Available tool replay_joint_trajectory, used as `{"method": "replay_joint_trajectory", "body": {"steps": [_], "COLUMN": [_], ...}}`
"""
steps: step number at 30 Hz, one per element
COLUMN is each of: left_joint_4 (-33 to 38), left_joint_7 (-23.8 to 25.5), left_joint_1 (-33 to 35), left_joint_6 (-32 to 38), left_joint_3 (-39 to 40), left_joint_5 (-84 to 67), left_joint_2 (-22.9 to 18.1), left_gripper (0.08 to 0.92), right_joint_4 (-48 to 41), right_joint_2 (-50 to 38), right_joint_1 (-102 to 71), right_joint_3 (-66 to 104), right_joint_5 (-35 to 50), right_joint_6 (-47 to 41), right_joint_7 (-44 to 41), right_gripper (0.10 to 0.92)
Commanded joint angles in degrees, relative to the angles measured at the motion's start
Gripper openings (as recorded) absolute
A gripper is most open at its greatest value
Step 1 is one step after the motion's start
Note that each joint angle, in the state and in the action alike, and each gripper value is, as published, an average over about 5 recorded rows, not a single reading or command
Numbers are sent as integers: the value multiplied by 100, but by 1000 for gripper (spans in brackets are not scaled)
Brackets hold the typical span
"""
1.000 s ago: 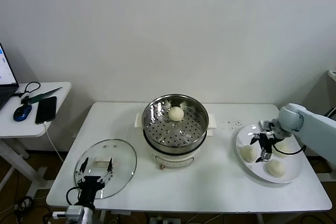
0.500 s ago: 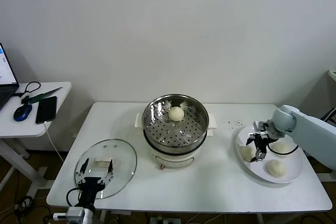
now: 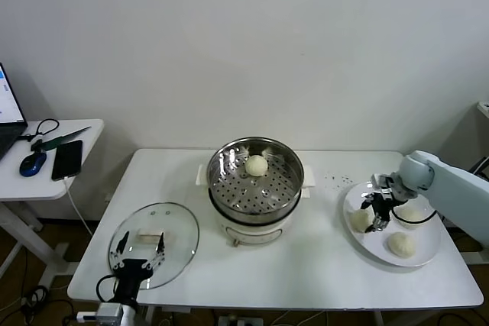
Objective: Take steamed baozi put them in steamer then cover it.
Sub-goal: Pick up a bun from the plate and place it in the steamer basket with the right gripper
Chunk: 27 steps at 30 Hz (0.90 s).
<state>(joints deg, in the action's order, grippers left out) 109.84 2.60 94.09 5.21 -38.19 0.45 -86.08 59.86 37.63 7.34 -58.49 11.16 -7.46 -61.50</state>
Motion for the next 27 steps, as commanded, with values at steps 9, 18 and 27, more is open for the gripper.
{"method": "replay_joint_trajectory", "body": {"steps": [9,18,27], "left_joint_4": [95,286,277], "left_joint_7": [-20,-35,-22], "left_joint_1": [-25,-47,112], "left_joint_6": [-14,-92,-55], "left_joint_3": [162,208,330], "left_joint_5": [45,79,112], "left_joint_2": [-41,42,79], "left_gripper": [823,823,823], "right_joint_4": [438,790,534], "right_joint_2": [863,2005,3361], "right_joint_1": [4366,4480,4043], "right_joint_3": [-3341,-3297,-3122], "right_joint_5": [2733,3601,4087], "right_joint_6": [-69,-581,-909], "right_joint_7": [-170,297,695], "right_gripper": [687,688,687]}}
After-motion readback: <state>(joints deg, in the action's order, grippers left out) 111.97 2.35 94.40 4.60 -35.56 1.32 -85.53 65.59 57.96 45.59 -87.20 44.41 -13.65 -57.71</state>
